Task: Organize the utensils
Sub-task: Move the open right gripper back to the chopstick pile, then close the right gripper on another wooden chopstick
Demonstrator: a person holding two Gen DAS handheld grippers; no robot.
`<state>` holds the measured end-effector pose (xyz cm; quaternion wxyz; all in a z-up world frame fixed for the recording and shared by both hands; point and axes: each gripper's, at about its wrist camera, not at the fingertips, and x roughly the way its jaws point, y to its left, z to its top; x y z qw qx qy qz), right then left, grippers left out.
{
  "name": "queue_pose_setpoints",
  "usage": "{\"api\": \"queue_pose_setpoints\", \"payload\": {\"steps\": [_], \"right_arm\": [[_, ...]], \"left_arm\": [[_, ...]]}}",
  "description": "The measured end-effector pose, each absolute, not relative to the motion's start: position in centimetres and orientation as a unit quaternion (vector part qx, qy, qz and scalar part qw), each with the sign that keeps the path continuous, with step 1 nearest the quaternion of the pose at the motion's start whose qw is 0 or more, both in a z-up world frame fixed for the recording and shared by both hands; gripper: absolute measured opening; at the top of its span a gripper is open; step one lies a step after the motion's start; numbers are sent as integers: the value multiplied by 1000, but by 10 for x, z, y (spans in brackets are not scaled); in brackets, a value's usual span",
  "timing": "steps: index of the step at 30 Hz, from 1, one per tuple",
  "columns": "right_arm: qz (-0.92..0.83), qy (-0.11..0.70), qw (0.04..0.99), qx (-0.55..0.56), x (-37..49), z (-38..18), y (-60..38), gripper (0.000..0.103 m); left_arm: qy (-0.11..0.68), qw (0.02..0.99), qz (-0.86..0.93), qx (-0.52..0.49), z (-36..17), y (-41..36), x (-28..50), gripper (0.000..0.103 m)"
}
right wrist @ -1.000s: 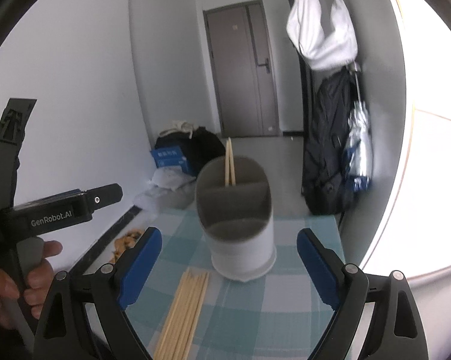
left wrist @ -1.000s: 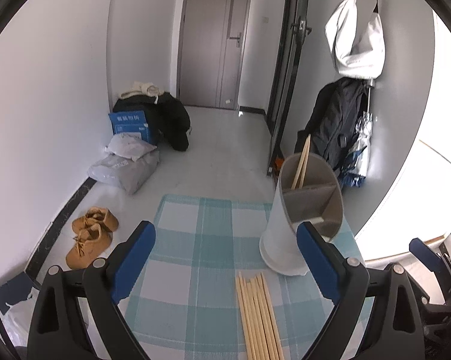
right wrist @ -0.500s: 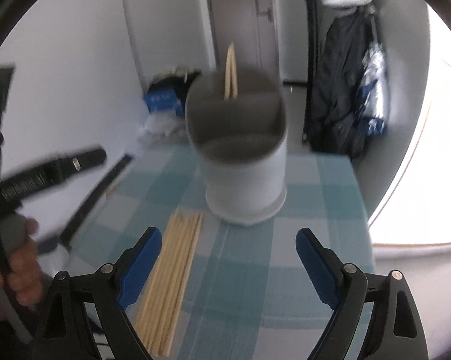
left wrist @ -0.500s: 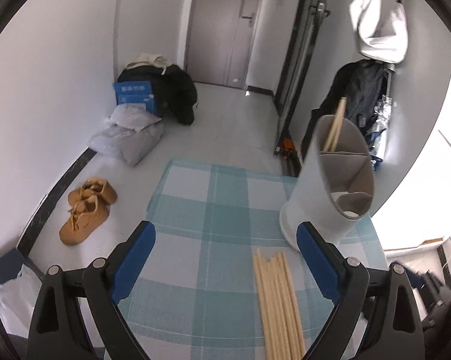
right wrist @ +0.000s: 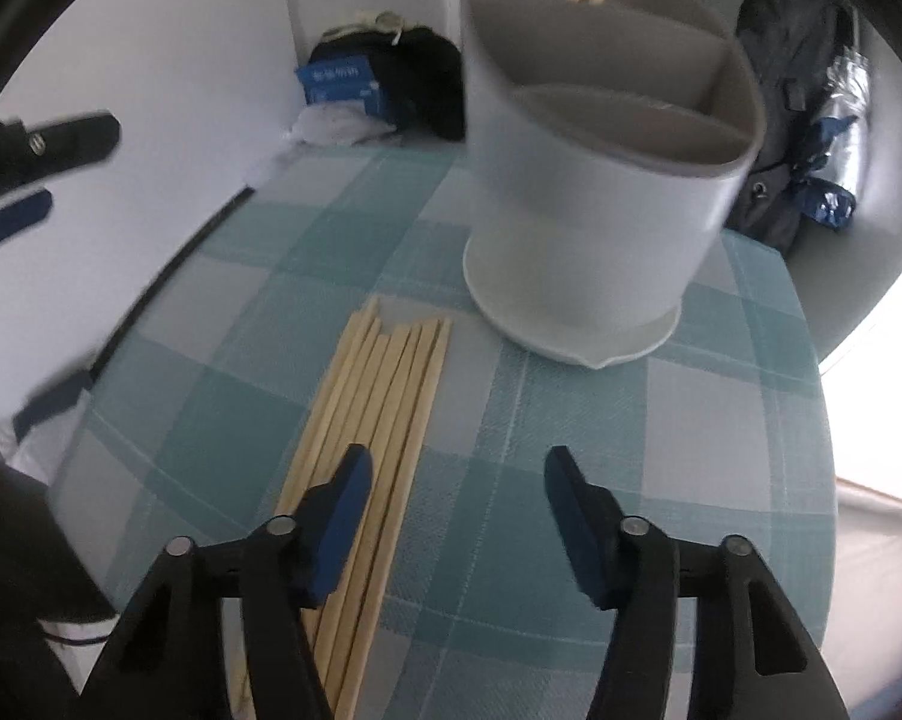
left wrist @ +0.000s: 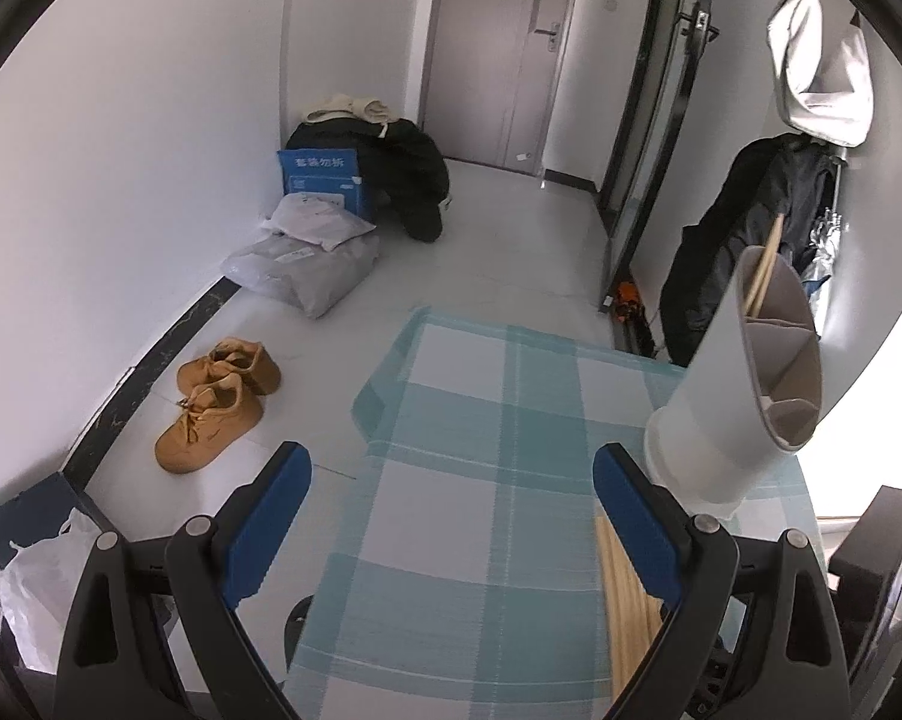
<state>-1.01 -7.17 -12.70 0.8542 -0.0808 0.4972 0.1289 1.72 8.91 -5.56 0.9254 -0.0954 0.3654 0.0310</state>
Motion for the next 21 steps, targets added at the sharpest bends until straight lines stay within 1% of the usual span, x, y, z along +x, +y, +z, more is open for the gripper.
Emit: {"api": "queue_pose_setpoints", "payload": {"steps": [1,4,5,7,13,14,15,17,18,21], "right_arm": [[128,501,852,-80,-10,-129,-71,46],[123,496,856,-77,-11,-128,-74,44],[119,499,855,-76,-11,-128,-75,40],[117,508,850,-72,-9,-131,-75,36],[118,505,851,-80,-7,-131,-69,36],[121,504,851,-84,-7,-131,-66,34],[131,502,851,-87,-6,-131,-63,30],[145,501,848,-94,-1,-131,-60,12],[153,505,844,-95,0,-131,-58,7],[161,513,839,-89,0,-130,-61,5]], "left_arm": [[367,925,32,-96,-57,90,18,92],[374,921,33,-100,-59,91,19,92],[375,921,32,-101,-59,91,19,92],[377,920,31,-105,-59,91,20,92],[383,916,30,-114,-60,93,25,92],[384,916,31,-115,-60,93,25,92],[385,915,31,-115,-61,94,25,92],[386,915,32,-114,-61,95,25,92],[387,915,34,-113,-62,96,25,92],[396,910,36,-121,-65,100,26,92]]}}
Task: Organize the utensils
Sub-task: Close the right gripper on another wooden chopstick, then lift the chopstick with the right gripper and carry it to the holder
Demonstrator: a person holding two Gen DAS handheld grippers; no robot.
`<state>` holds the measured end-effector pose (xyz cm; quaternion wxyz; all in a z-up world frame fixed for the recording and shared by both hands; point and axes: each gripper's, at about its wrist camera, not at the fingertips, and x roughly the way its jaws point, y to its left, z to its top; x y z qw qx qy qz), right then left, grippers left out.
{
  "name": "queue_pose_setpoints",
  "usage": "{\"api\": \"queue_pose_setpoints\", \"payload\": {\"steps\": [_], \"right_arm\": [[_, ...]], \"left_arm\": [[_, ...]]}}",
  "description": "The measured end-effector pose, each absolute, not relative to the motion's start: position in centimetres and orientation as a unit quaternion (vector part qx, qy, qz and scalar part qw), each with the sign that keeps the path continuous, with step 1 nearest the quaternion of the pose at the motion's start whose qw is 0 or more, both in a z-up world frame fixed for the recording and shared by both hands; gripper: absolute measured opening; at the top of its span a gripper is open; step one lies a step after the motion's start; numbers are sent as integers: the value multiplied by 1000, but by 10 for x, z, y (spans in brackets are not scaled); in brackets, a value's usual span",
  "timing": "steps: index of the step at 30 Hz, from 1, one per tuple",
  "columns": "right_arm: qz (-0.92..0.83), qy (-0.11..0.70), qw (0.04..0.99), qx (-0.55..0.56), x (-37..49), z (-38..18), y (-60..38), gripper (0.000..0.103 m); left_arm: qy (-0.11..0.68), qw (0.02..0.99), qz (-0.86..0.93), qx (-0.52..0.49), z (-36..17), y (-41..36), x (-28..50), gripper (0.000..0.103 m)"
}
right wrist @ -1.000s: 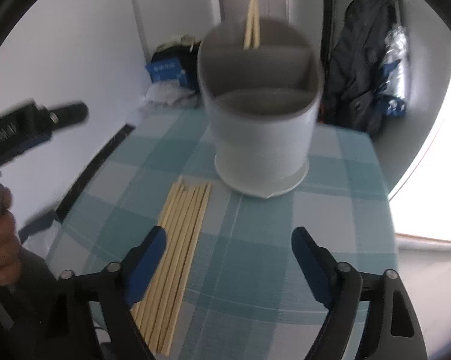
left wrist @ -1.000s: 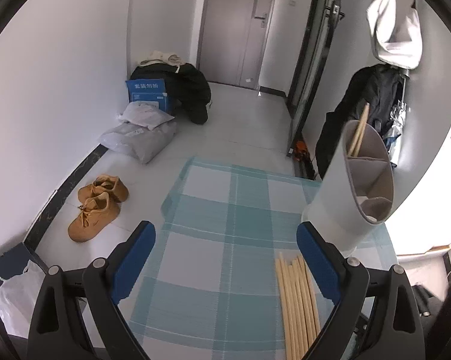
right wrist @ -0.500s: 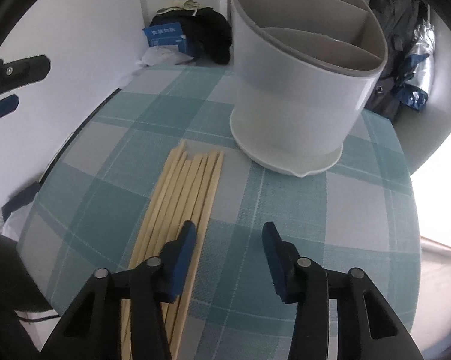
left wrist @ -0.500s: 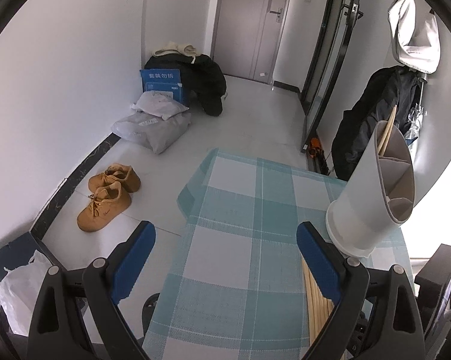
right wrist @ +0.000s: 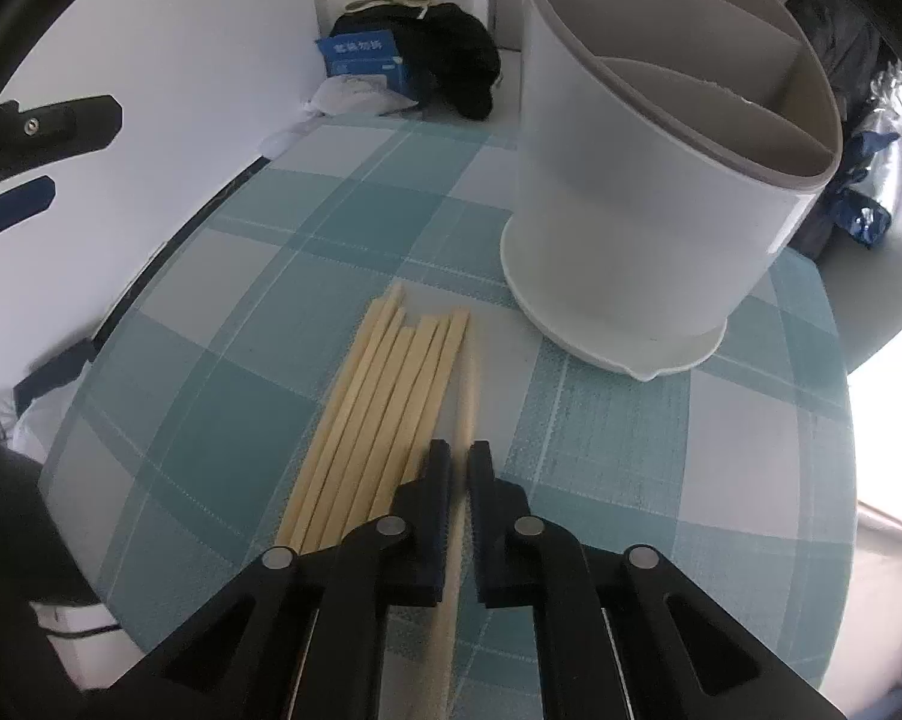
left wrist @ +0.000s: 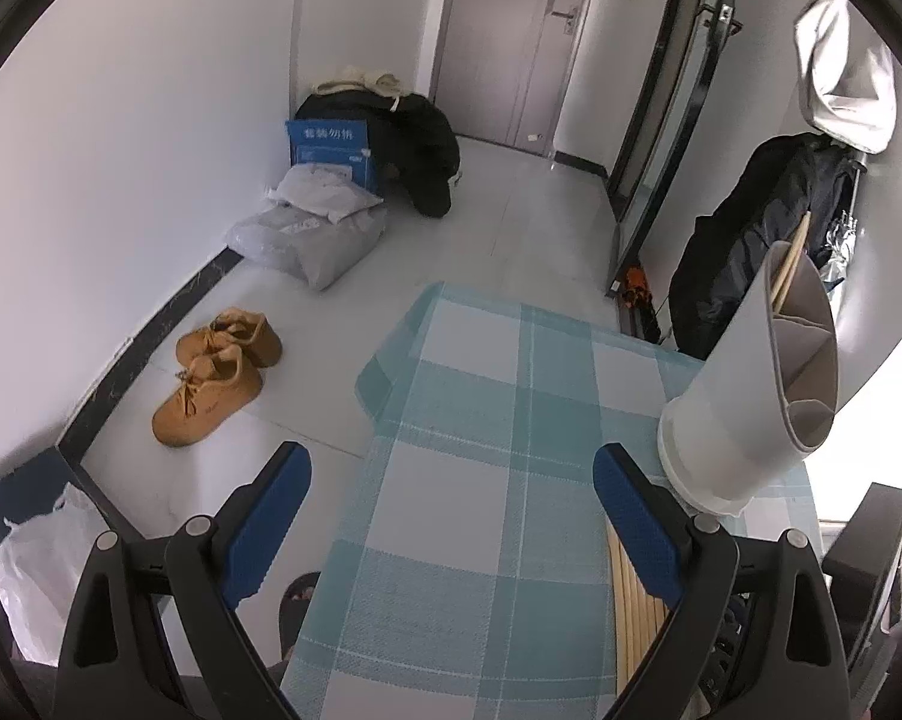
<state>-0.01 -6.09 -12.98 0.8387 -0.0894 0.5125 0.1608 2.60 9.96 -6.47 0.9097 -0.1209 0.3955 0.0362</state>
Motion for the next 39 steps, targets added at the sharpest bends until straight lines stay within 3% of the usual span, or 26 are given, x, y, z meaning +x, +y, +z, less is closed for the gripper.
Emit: {"api": "queue_pose_setpoints", "payload": {"steps": [10,26,28,39], "right_arm": [[171,556,810,-74,-22,-123,-82,5],[183,515,831,-103,20,-120,-47,11],[190,514,833,-83,20,-120,-54,4],[187,446,873,61,15,-74,-130,4]], "left_arm": [[414,898,35,-147,-70,106,30,92],[451,878,26,-157,-87,109,34,92],[463,874,21,-147,-91,103,35,92],[534,841,-58,-67,-119,46,26,92]]}}
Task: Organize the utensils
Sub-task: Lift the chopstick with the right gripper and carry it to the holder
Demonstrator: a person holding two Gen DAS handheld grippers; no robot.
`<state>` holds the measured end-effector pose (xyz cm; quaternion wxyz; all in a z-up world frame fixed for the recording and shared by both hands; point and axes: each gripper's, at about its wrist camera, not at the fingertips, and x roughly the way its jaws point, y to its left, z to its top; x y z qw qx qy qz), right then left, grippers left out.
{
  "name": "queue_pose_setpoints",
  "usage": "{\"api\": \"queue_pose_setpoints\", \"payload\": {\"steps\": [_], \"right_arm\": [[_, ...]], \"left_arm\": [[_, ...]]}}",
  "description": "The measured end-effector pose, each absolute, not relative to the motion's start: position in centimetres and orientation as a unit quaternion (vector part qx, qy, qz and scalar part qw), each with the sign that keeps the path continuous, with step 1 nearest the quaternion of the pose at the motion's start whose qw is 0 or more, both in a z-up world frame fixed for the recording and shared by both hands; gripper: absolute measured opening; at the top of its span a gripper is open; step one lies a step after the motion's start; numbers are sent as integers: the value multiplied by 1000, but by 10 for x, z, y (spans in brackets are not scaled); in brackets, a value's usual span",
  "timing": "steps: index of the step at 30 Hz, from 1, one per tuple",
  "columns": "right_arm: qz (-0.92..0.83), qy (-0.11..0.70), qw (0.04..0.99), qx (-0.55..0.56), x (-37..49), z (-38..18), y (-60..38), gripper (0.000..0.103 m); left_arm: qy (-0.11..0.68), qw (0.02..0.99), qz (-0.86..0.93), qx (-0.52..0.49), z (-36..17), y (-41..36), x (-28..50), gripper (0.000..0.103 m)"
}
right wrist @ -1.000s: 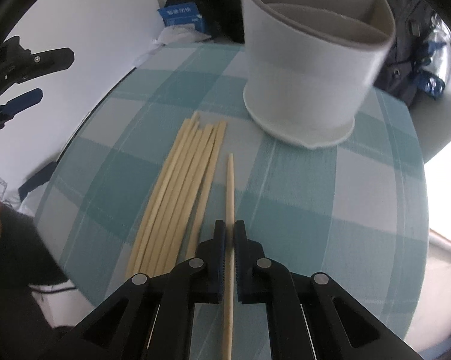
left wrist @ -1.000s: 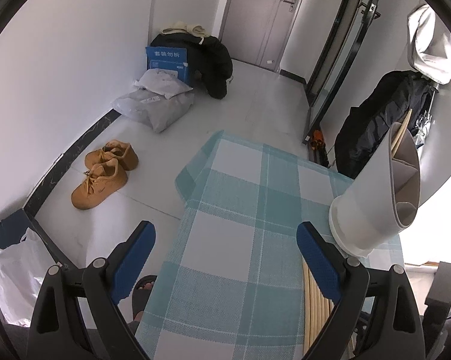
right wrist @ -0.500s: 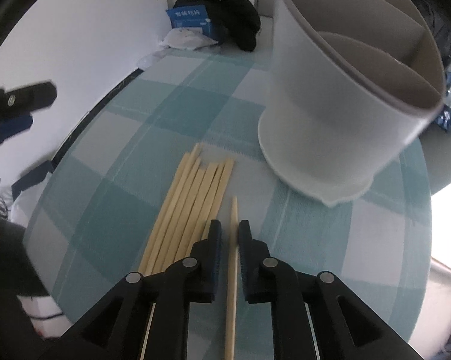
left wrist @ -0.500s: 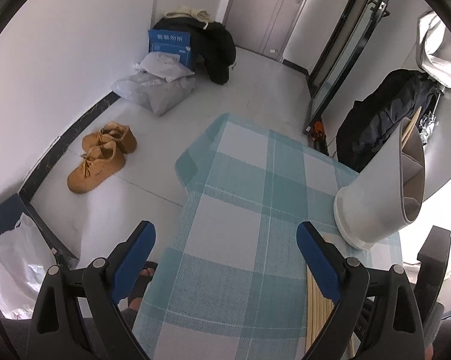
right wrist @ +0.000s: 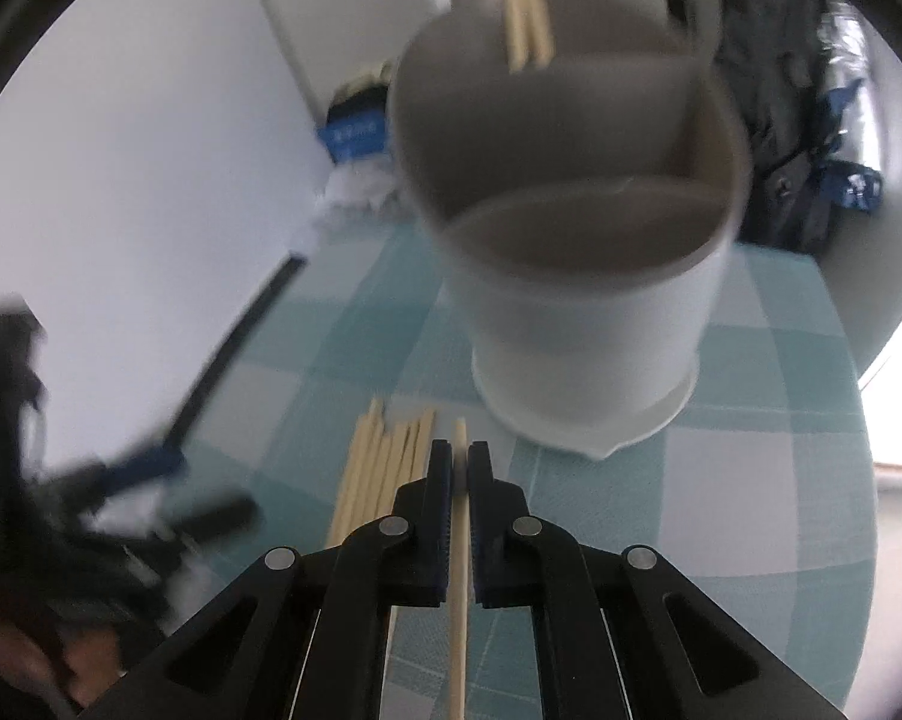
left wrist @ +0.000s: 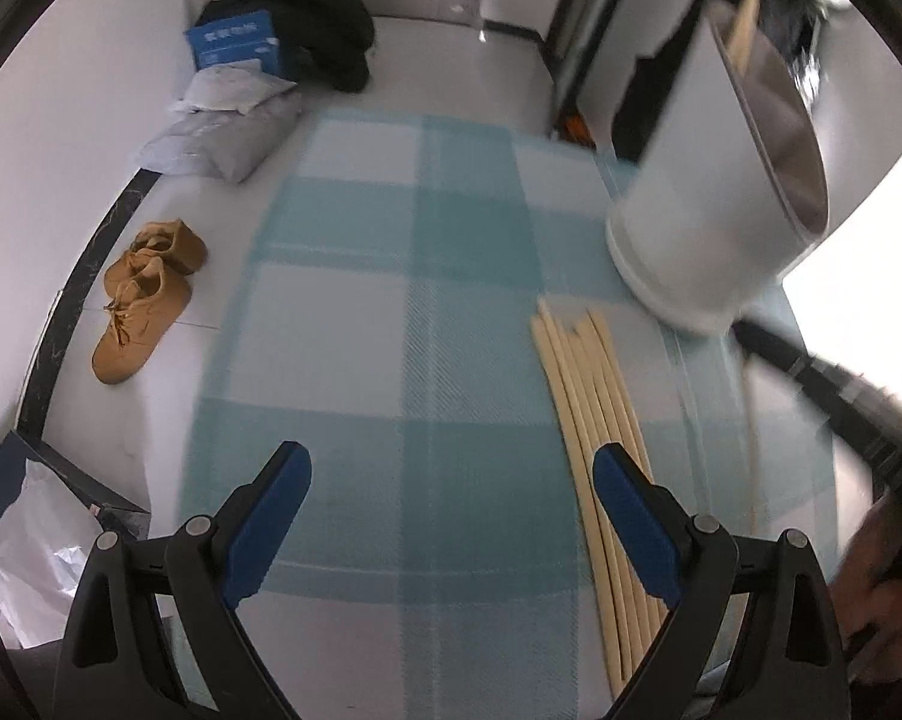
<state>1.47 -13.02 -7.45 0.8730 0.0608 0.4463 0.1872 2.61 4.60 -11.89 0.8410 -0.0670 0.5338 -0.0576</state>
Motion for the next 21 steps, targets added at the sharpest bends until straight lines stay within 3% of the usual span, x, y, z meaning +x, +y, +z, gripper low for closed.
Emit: {"api": "queue_pose_setpoints", "payload": {"steps": [7,21], "right_arm": [[168,405,887,148,2,-52,-184,4],[140,365,901,189,0,-43,-206,4]], "left_arm": [[554,831,-49,-24,-130,27,23,92],[556,831,-27,-11,-129,24,23,92]]}}
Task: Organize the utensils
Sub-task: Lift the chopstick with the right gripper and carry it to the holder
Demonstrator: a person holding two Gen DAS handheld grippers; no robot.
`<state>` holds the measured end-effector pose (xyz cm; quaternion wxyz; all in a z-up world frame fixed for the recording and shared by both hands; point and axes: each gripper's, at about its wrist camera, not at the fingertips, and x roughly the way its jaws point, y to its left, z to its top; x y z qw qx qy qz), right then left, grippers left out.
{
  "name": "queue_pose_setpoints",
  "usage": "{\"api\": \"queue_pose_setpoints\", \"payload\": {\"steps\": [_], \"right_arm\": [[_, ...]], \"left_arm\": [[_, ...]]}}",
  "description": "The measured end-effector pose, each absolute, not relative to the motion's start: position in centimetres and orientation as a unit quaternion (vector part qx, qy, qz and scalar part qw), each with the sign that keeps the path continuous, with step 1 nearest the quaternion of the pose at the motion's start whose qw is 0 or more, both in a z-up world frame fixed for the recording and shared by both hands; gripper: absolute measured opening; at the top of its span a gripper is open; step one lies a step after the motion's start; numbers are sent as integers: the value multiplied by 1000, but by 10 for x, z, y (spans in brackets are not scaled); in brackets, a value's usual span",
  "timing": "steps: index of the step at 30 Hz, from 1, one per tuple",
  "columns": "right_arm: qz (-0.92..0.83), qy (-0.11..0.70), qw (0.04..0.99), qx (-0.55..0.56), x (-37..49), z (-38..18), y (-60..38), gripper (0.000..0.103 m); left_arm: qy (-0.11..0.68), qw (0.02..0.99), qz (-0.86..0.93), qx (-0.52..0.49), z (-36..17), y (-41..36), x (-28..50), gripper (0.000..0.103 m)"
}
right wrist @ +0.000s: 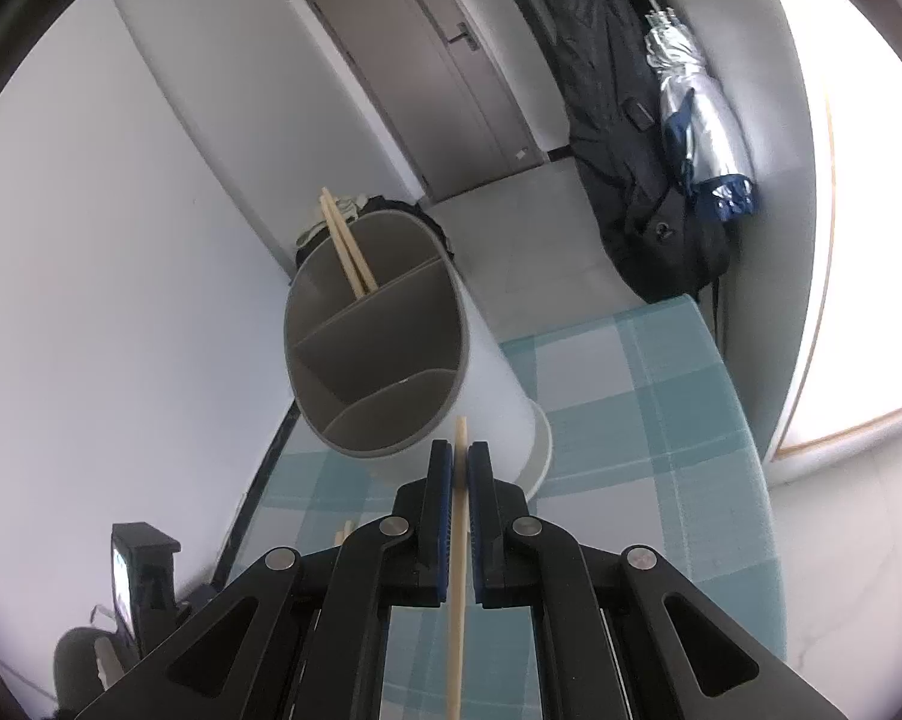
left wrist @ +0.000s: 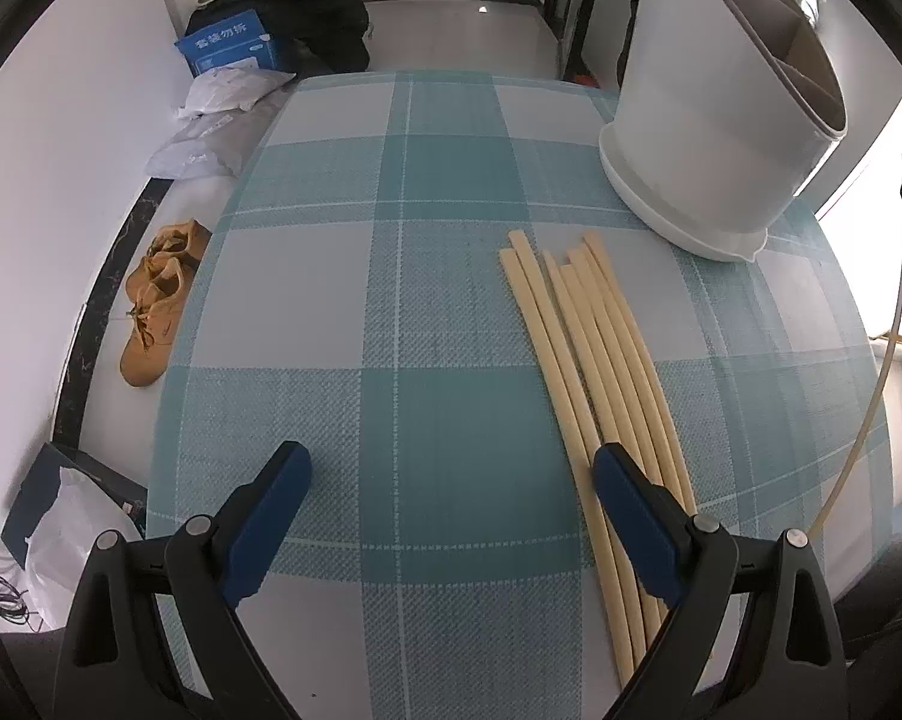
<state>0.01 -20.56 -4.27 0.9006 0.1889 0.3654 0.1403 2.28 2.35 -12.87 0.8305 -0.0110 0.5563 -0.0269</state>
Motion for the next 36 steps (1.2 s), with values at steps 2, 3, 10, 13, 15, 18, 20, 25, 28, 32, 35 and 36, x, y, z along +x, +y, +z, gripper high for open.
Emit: {"api": "queue_pose_setpoints", "payload": {"steps": [2,3,10,13,15,18,20,25,28,32,35,36], "right_arm": [[140,364,901,189,-1,-44,-207,4],[141,364,901,191,0,-44,-208,4],[138,364,903,184,-2,-44,-207,4],[138,365,902,186,-2,-45,-207,4],[136,362,903,186,-3,-44,-207,4],[135,358,905,184,-3,-42,-207,4],[136,356,906,184,-3,-41,-207,4],[139,359,905,183,-2,-42,-207,4],[140,360,905,178,-2,-43,-206,4],[140,360,906,176,-1,-43,-205,4],[140,358,907,173,-2,-41,-205,4],[141,357,907,172,-2,-40,-204,4]], "left_arm": [[554,832,-22,-16,-127,27,23,92],[556,831,-18,-15,-128,25,25,92],[563,827,-9,-2,-129,20,32,93],[574,819,-3,-1,-132,24,40,94],[575,818,-2,4,-131,23,45,94],[574,819,-5,21,-131,19,55,93],[572,819,-1,32,-130,16,62,90],[586,810,-4,15,-128,11,74,68],[593,805,-11,12,-126,6,80,45],[593,805,-22,-2,-124,3,83,9],[598,801,-23,-4,-124,0,83,3],[599,801,-23,-8,-124,1,83,2]]}}
